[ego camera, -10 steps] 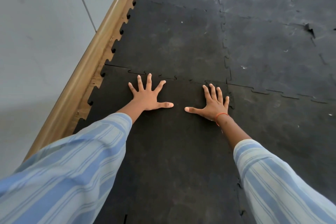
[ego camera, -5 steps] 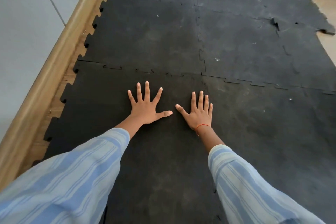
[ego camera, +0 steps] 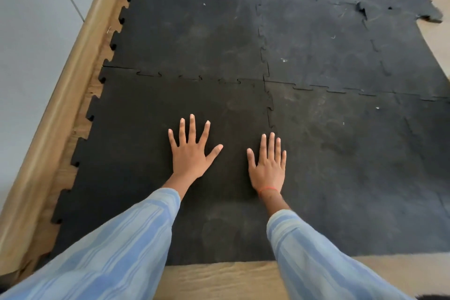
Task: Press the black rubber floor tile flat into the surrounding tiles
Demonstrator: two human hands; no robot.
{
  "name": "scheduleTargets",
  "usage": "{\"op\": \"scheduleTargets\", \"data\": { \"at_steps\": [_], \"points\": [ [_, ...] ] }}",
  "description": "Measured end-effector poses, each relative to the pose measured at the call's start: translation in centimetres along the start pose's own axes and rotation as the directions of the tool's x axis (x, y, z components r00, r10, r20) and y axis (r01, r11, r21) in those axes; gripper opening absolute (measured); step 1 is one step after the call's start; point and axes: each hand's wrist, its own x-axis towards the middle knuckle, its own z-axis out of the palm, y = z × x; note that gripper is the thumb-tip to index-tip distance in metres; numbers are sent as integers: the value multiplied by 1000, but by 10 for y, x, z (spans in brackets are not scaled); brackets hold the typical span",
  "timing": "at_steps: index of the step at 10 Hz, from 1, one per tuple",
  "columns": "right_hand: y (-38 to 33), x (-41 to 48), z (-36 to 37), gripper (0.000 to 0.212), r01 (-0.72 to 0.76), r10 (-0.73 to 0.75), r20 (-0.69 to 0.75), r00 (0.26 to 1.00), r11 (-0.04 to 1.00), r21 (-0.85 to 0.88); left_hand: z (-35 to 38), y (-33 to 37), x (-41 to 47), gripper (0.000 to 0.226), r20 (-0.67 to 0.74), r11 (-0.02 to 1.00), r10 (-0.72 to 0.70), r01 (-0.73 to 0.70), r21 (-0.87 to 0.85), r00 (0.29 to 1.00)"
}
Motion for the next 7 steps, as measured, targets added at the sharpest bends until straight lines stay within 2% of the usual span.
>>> {"op": "scheduleTargets", "data": {
  "at_steps": [1, 3, 4, 5, 6, 7],
  "points": [
    [3, -57, 11, 62, -173, 179, -115, 977, 983, 59, 11, 3, -40, 70, -113, 999, -19, 15, -37, 993],
    [2, -68, 15, 64, -230, 239, -154, 959, 971, 70, 29, 14, -70, 62, -165, 996, -92, 90, -23, 982],
    [-3, -68, 12, 62, -257, 261, -119, 958, 965, 45, 21, 18, -67, 62, -108, 994, -109, 108, -11, 988],
    [-5, -62, 2, 60, -285, 286, -9, 958, 957, 53, 6, 19, -65, 64, 13, 992, -124, 124, -14, 992],
    [-17, -57, -27, 65, -347, 330, 250, 910, 937, 28, -35, 16, -59, 66, 323, 994, -104, 107, 7, 941],
    [-39, -60, -74, 63, -408, 318, 504, 803, 910, 75, -84, 9, -65, 46, 536, 981, -153, 192, -18, 830]
  ]
}}
